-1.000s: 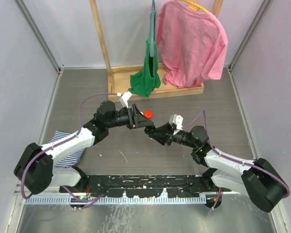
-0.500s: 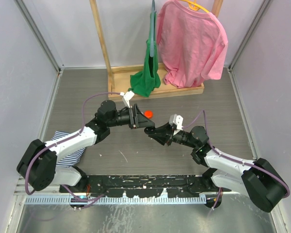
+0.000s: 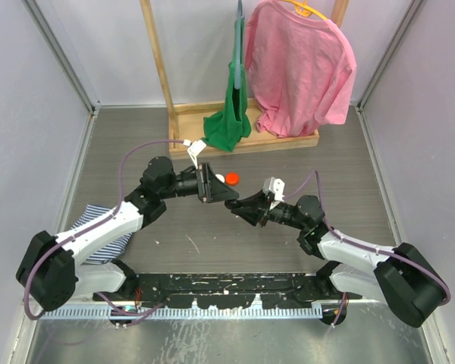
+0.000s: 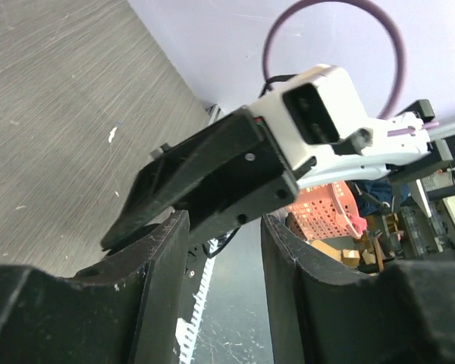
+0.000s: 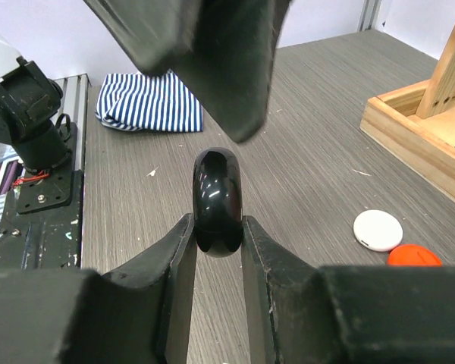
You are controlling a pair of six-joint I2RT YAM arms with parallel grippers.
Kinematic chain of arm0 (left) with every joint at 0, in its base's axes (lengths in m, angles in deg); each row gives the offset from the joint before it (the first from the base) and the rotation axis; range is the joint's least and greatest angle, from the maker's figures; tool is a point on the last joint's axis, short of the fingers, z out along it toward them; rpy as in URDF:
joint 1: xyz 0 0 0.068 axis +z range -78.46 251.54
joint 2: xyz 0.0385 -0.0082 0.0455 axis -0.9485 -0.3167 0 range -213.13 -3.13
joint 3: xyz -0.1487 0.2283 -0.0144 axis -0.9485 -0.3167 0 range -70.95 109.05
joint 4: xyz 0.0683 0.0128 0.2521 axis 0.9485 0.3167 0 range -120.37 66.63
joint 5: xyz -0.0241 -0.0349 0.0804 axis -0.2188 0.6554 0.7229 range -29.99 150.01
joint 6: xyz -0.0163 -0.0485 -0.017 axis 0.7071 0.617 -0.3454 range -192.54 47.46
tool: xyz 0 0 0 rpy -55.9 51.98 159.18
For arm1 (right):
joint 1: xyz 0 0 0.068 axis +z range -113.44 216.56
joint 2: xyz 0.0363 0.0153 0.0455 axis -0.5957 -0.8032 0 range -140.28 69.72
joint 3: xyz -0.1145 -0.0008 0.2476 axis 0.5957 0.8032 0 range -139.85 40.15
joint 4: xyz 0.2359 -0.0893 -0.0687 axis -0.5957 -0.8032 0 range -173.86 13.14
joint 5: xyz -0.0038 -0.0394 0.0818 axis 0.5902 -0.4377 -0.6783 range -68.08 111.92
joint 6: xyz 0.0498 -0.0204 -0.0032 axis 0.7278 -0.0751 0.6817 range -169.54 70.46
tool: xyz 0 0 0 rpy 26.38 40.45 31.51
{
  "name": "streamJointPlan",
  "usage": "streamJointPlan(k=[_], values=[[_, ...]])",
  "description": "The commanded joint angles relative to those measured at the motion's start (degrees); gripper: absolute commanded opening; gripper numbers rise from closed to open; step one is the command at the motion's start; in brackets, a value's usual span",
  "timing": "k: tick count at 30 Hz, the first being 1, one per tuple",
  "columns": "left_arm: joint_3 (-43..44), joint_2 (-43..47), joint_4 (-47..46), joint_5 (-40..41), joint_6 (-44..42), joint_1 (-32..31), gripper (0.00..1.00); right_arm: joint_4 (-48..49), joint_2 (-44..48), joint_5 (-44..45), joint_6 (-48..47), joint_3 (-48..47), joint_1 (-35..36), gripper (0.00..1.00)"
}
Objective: Insert the wireless bluetooth earbuds into the charging case
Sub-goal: Close the charging case.
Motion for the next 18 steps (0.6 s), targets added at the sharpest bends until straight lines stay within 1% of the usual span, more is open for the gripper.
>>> streamJointPlan(k=[1, 2, 4, 7, 9, 12, 14, 16, 18], values=[[1.91, 3.93, -1.67, -1.72, -3.37, -0.26, 0.45, 2.22, -0.30, -0.37, 0.39, -2.74, -0.15, 0.23], [1.88, 4.32, -1.10, -1.50, -4.07, -0.24, 0.45, 2.04, -0.31, -0.37, 0.44, -2.73, -0.15, 0.23], [1.93, 5.31, 1.21, 0.10, -6.00, -0.25, 0.48, 1.45, -0.22, -0.09, 0.50, -2.93, -0.15, 0.23], [1.78, 7.88, 8.39, 5.91, -11.65, -0.21, 0.55, -0.98, -0.36, 1.12, 0.69, -3.72, -0.15, 0.23], [1.34, 10.69, 15.44, 13.45, -16.12, -0.17, 0.60, -4.15, -0.96, 2.85, 0.73, -5.02, -0.16, 0.23], [-0.69, 14.64, 22.07, 27.83, -20.60, -0.07, 0.68, -8.14, -2.81, 5.37, 1.51, -7.09, -0.15, 0.23], [-2.71, 17.07, 24.62, 36.99, -22.17, 0.18, 0.73, -10.63, -4.54, 6.98, 2.16, -8.88, -0.18, 0.23], [-5.07, 19.45, 26.36, 44.51, -24.07, 0.25, 0.78, -14.43, -6.18, 8.94, 2.54, -10.90, -0.22, 0.23], [-6.90, 21.41, 27.62, 49.09, -25.73, 0.27, 0.80, -17.74, -8.08, 11.84, 3.43, -12.54, -0.23, 0.23]])
